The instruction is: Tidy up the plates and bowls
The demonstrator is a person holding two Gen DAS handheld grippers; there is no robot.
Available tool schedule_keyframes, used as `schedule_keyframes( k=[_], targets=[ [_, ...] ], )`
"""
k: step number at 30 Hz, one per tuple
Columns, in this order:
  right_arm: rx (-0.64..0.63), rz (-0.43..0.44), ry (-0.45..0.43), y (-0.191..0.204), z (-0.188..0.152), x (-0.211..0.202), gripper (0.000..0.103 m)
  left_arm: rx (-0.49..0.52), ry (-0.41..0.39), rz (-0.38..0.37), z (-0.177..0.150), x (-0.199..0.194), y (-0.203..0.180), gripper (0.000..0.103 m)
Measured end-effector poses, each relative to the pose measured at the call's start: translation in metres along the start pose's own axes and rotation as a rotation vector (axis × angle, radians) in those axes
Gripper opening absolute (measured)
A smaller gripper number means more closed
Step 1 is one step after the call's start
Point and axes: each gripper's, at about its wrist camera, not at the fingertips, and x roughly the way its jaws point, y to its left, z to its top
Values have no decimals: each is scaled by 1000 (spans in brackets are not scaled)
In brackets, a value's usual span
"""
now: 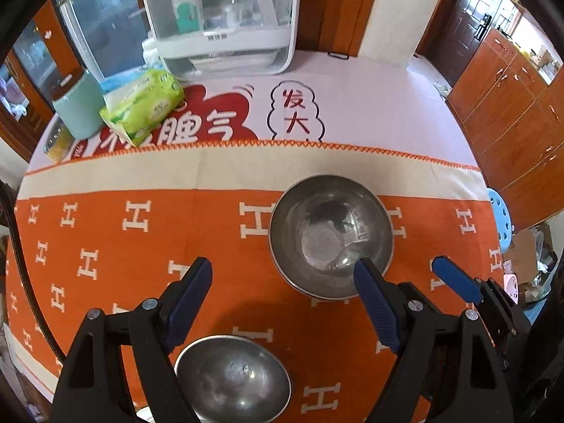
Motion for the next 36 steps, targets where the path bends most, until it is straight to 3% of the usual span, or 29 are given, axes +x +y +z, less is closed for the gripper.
schedule_keyframes(
  k=[11, 21, 27, 29, 36],
  targets=[
    [47, 20, 76, -14, -10, 40, 62, -49, 75, -4, -3, 62, 8, 81],
    [77, 37, 82, -20, -17, 53, 60, -51, 134, -19, -8, 93, 5, 75],
    [69, 32, 107, -22, -19, 56, 48, -45, 163, -38, -12, 102, -4, 65],
    [67, 28, 117, -23, -20, 56, 39, -32, 174, -36, -14, 104, -10, 61],
    [74, 5, 140, -30, -26, 55, 24, -13, 214, -63, -19, 112, -22, 42]
  ],
)
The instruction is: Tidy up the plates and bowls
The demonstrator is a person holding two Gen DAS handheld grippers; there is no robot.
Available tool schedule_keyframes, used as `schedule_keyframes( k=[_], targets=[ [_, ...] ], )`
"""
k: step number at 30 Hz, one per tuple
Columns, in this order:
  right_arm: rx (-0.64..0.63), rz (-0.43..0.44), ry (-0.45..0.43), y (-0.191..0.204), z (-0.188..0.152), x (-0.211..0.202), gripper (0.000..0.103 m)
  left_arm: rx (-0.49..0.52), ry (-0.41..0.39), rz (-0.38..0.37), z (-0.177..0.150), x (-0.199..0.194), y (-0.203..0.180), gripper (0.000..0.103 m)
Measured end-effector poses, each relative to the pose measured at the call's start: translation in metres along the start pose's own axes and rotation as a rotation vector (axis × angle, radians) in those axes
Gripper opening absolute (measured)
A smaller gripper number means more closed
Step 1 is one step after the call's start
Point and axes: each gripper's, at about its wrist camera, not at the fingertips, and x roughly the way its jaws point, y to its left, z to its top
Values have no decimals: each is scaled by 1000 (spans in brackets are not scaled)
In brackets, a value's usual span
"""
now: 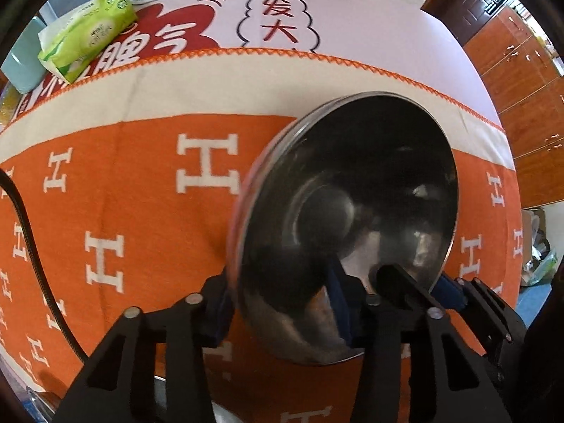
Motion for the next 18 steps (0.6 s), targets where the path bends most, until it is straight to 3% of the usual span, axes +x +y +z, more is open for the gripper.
schedule_keyframes(
  k=[4, 9, 18],
  targets=[
    [7, -10, 7, -4, -3, -1, 17, 17, -6, 5, -4, -2, -7, 35],
    [24, -27, 24, -9, -7, -2, 15, 0, -7, -22, -7, -6, -6, 27],
    [71, -66, 20, -24, -20, -23, 14, 59, 43, -61, -32, -12, -30, 25]
  ],
)
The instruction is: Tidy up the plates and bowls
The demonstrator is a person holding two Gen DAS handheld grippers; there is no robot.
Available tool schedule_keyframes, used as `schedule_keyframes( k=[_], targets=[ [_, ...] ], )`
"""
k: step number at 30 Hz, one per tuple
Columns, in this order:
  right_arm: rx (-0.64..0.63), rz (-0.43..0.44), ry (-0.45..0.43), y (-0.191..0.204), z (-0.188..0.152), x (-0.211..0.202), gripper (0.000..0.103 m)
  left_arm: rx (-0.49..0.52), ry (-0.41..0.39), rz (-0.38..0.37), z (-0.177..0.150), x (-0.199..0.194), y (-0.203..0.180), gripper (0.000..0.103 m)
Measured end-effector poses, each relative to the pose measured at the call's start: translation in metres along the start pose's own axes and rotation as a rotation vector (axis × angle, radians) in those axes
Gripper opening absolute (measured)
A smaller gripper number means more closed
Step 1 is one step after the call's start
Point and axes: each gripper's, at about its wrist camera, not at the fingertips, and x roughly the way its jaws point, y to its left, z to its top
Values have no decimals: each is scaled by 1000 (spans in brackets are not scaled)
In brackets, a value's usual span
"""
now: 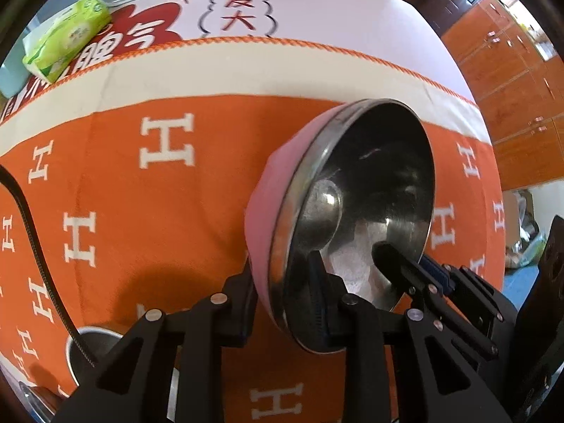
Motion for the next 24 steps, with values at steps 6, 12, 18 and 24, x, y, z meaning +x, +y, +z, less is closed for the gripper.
schedule_keyframes(
  k=[6, 12, 18, 24],
  targets=[
    [26, -22, -2, -9, -19, -22, 14, 28, 31, -44, -18, -4, -14, 24],
    [31, -46, 10, -7, -37, -41, 14, 57, 37, -50, -40, -14, -24, 24],
    [19, -50, 25, 3, -56, -61, 14, 58, 41, -58, -69, -33, -21, 24],
    [-29, -64, 25, 17, -73, -85, 14, 47, 32, -82, -92, -51, -20, 24]
  ],
)
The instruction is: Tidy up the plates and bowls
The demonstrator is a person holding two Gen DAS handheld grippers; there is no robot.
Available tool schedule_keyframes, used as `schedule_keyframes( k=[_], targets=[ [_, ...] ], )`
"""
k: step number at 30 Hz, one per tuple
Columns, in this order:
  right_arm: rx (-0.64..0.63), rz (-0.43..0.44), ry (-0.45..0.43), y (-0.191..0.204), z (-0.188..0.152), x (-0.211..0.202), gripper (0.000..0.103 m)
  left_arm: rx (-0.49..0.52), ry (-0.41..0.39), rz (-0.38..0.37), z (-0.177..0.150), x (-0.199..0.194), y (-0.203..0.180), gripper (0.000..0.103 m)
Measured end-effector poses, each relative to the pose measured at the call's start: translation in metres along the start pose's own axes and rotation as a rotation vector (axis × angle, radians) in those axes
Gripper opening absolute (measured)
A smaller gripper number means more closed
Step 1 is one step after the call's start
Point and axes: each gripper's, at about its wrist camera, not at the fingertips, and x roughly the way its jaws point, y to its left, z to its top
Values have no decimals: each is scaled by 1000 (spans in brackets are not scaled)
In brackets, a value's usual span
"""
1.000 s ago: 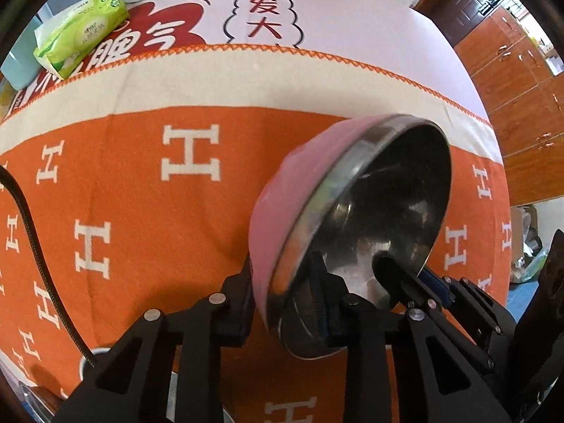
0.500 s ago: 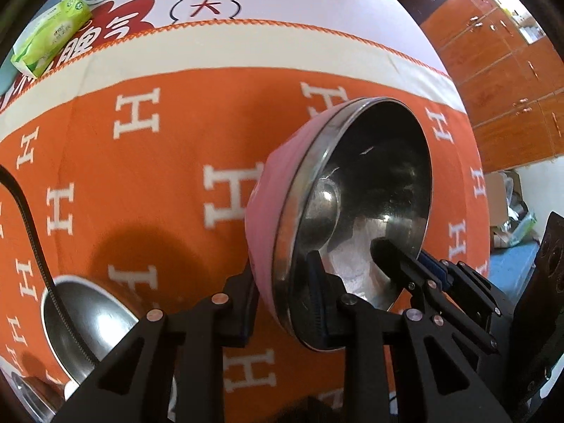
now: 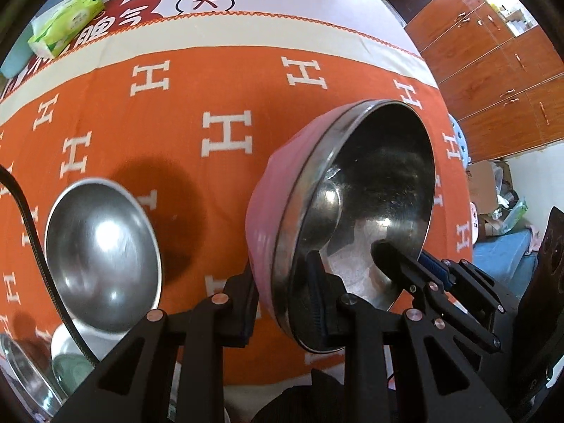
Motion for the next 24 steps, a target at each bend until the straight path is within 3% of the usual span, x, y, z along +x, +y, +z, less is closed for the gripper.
schedule_keyframes(
  k=[10, 24],
  targets=[
    [-94, -17, -43, 25, -18, -37, 14, -15, -78, -38, -45, -40, 3, 24],
    [-202, 4, -38, 71, -46, -52, 14, -100, -146, -40, -100, -67, 27, 25]
  ],
)
